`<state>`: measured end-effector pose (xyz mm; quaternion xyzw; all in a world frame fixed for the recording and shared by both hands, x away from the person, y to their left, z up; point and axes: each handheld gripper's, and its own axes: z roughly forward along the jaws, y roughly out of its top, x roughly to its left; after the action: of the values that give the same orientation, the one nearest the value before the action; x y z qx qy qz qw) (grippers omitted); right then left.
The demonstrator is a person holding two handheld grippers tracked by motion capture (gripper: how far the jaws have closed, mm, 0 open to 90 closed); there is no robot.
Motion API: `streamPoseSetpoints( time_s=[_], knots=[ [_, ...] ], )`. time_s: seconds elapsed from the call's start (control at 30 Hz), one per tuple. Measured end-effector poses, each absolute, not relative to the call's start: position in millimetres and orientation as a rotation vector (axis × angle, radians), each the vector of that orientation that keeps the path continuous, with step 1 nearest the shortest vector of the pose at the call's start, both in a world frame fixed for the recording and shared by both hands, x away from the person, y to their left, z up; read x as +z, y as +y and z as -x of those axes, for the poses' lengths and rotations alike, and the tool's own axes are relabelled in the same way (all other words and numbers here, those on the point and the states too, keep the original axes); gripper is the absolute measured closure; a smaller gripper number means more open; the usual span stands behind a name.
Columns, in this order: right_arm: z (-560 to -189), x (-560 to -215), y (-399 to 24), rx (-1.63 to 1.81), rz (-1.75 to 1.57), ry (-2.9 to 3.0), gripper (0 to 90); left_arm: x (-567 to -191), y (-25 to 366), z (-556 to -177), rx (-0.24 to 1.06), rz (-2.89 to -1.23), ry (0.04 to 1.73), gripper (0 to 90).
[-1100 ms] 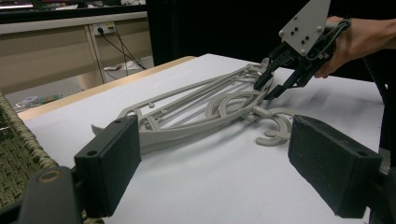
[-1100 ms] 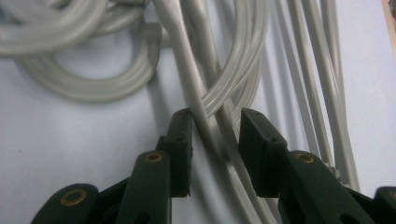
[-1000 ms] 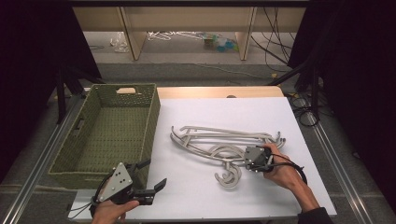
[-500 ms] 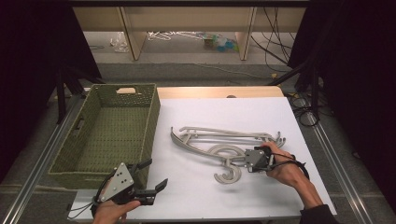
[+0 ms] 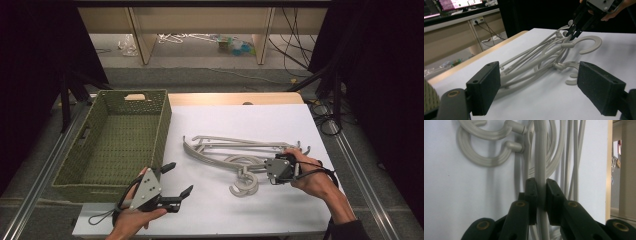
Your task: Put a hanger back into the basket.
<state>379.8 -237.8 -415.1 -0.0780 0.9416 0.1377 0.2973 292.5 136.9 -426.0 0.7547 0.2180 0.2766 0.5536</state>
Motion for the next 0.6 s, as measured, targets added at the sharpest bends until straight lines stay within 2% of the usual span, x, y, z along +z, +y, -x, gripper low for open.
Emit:
streamPoseSetpoints(
  time_s=[0.2, 0.3, 0.6],
  knots=[
    [-375, -408, -240, 0.353, 0.209, 2.513, 81.3, -428, 106, -319, 0.669, -1.894, 0.479, 24.1],
    [-374, -406, -240, 0.361, 0.228, 2.514, 81.3, -427, 84, -332, 0.651, -1.941, 0.471, 31.4],
    [-371, -399, -239, 0.366, 0.242, 2.514, 81.4, -440, 48, -355, 0.702, -2.08, 0.361, 33.9]
  ],
)
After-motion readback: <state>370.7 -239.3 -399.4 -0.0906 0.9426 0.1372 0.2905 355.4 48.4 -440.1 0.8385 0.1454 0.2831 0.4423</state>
